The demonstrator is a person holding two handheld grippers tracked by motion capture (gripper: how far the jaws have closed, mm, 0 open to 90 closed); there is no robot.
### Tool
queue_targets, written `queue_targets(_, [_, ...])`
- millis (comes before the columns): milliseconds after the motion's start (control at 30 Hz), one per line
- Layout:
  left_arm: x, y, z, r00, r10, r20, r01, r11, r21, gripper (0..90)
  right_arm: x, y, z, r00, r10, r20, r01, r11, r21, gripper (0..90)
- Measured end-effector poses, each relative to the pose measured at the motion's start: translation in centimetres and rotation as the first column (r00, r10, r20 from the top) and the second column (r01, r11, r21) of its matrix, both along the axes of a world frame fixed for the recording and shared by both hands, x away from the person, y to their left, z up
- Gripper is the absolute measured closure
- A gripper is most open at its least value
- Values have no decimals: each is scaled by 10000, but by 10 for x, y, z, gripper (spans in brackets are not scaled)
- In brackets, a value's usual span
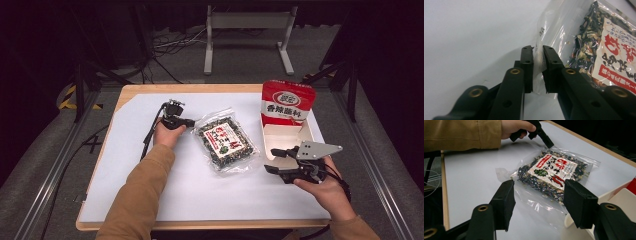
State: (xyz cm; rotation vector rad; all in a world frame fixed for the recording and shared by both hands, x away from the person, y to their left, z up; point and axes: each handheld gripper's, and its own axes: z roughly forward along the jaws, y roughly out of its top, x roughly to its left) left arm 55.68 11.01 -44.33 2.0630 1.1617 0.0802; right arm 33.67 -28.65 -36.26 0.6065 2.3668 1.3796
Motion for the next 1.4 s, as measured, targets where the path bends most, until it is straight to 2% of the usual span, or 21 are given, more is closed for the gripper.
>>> queue_targets(100, [-2,0,3,9999,102,85,-102,9999,34,897,0,0,0,10000,7,12,-7,10000,10,421])
queue_targets(133, [-2,0,3,9999,102,85,-102,9999,34,900,0,0,0,10000,6,18,-6,10000,14,421])
queue_targets(167, [-4,0,8,9995,138,300,-142,9998,110,900,0,0,0,10000,-6,33,6,10000,17,421])
queue_targets(300, [-7,4,16,9992,65,383,-61,9999,-86,900,1,0,1,10000,-1,27,1,10000,44,421])
queue_targets(467, [-12,6,23,9979,-31,653,38,9999,-112,900,1,2,1,10000,2,48,-2,10000,32,420])
queue_targets(700, [-20,10,38,9942,-164,1067,213,9988,-446,900,3,5,2,10000,-4,94,4,10000,33,419])
queue_targets(733, [-25,12,46,9916,-251,1270,326,9978,-571,900,3,5,3,9999,3,103,-4,10000,20,419])
queue_targets(900, [-33,15,58,9882,-345,1492,461,9961,-746,900,4,8,4,9999,29,108,-29,10000,-9,420])
queue_targets(1133, [-54,18,84,9748,-582,2154,840,9901,-1126,900,7,15,9,9999,-54,129,53,10000,53,420])
queue_targets(1167, [-54,18,84,9748,-582,2154,840,9901,-1126,900,7,15,9,9999,-54,129,53,10000,53,420])
queue_targets(1400, [-81,19,110,9537,-806,2897,1272,9811,-1459,900,10,24,17,9997,7,256,-9,10000,75,418])
